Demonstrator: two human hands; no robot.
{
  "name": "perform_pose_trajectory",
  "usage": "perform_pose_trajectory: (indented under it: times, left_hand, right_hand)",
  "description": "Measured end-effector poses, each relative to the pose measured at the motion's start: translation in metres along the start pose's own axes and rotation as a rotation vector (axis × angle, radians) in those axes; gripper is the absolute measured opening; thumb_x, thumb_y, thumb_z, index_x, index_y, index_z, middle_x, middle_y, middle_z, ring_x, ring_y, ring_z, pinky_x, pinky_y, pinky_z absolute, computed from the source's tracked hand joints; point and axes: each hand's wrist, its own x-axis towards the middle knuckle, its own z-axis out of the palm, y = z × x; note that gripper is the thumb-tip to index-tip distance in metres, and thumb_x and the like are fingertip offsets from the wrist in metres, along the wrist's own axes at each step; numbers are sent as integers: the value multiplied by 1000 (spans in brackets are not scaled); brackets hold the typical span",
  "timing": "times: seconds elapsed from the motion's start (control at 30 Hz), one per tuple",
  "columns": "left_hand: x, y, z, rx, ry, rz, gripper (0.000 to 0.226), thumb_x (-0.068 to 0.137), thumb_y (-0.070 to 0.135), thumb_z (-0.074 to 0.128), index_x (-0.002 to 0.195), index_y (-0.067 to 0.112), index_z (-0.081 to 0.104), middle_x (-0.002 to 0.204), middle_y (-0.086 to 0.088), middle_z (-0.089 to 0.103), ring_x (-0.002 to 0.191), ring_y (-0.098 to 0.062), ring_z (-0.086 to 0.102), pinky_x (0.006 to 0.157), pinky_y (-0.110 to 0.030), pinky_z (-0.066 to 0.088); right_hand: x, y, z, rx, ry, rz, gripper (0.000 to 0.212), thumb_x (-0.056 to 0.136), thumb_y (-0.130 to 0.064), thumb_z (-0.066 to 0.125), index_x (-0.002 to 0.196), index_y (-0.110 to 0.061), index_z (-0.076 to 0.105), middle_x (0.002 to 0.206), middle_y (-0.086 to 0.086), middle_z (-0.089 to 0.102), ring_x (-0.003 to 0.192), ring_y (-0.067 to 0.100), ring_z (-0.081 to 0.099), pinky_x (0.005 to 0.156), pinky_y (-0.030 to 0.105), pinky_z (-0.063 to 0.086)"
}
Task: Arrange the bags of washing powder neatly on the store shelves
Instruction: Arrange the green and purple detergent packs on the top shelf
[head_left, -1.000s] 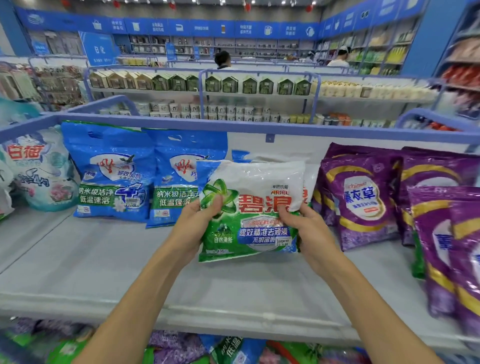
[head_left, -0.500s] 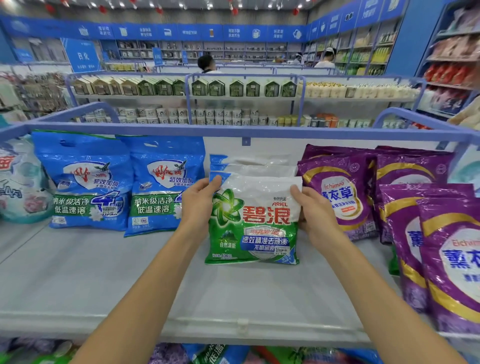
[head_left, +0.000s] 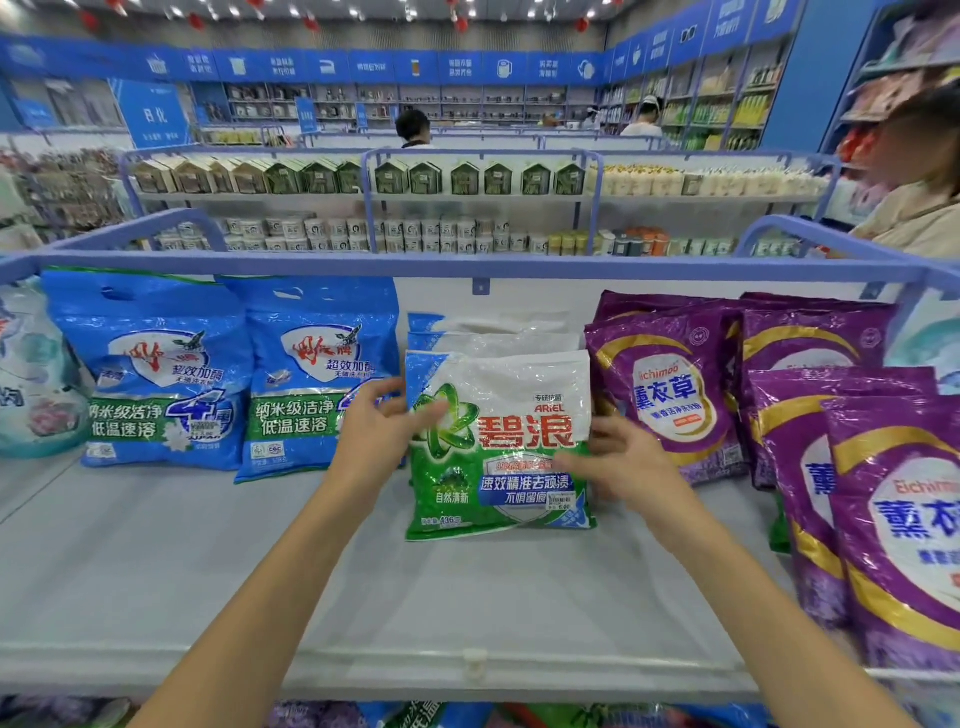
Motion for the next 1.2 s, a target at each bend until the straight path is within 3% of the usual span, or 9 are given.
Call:
perform_pose_trajectory:
  times: [0.13, 0.3, 0.43, 0.6, 0.7, 0.8, 0.9, 1.03, 1.2]
  left_hand:
    - [-34, -37, 1, 392, -205, -60, 85, 57, 28, 100, 121, 26, 43, 108, 16, 62, 99, -6, 64, 88, -31, 54]
    - [-24, -52, 3, 551, -67, 135, 74, 56, 18, 96, 113, 25, 49, 97, 18, 64, 92, -11, 63, 67, -19, 45]
    - [-11, -52, -1, 598, -60, 155, 77, 52, 23, 99, 112, 25, 52, 96, 18, 62, 93, -14, 61, 69, -23, 44]
    - [-13, -53, 0, 660, -62, 168, 73, 56, 25, 98, 109, 30, 49, 101, 12, 59, 101, -19, 60, 76, -33, 43]
    - [-24, -47, 2, 791, -138, 94, 69, 60, 42, 94, 113, 30, 51, 114, 2, 64, 103, -23, 61, 75, -33, 44]
    - [-54, -28, 17, 1038, -191, 22, 61, 71, 64, 80, 113, 26, 59, 108, 2, 66, 91, -18, 60, 69, -31, 46]
    - [-94, -7, 51, 1152, -212, 126, 54, 77, 76, 65, 105, 29, 61, 101, 9, 65, 89, -15, 61, 75, -31, 52]
    - [-104, -3, 124, 1021, -334, 232, 66, 86, 71, 59, 134, 27, 60, 134, 7, 63, 120, -15, 60, 97, -32, 49]
    - [-110, -2, 226, 525, -554, 165, 67, 83, 65, 68, 136, 24, 59, 117, 15, 65, 101, 2, 63, 81, -18, 51]
  right_hand:
    - [-15, 24, 9, -377, -77, -27, 49, 64, -18, 95, 97, -35, 63, 92, -19, 74, 82, -5, 70, 76, 21, 59]
    - [-11, 23, 25, -415, 21, -131, 57, 60, -17, 97, 104, -29, 62, 94, -19, 72, 83, -10, 64, 70, 12, 51]
    - [-4, 18, 32, -389, 24, -105, 69, 59, -14, 96, 119, -23, 64, 105, -14, 72, 93, 3, 67, 78, 21, 51]
    - [-15, 17, 29, -405, 11, -157, 59, 68, -16, 93, 119, -22, 65, 91, -26, 64, 76, -21, 58, 65, 2, 47]
    - [-26, 21, 22, -393, 29, -161, 56, 73, -17, 88, 124, -21, 65, 104, -14, 71, 88, -4, 67, 85, 25, 59]
    - [-43, 22, -8, -381, 124, -155, 51, 78, -19, 86, 125, -25, 65, 104, -15, 67, 94, 2, 64, 84, 25, 56]
    - [-72, 19, -52, -352, 267, -200, 35, 85, -17, 80, 117, -28, 69, 103, -17, 70, 92, 2, 67, 81, 23, 57]
    - [-108, 25, -107, -322, 306, -273, 26, 90, -16, 76, 108, -33, 70, 98, -22, 71, 89, 1, 67, 73, 16, 53]
    - [-130, 42, -190, -360, 677, -444, 31, 87, -4, 75, 102, -31, 71, 97, -20, 67, 85, 9, 66, 75, 24, 55]
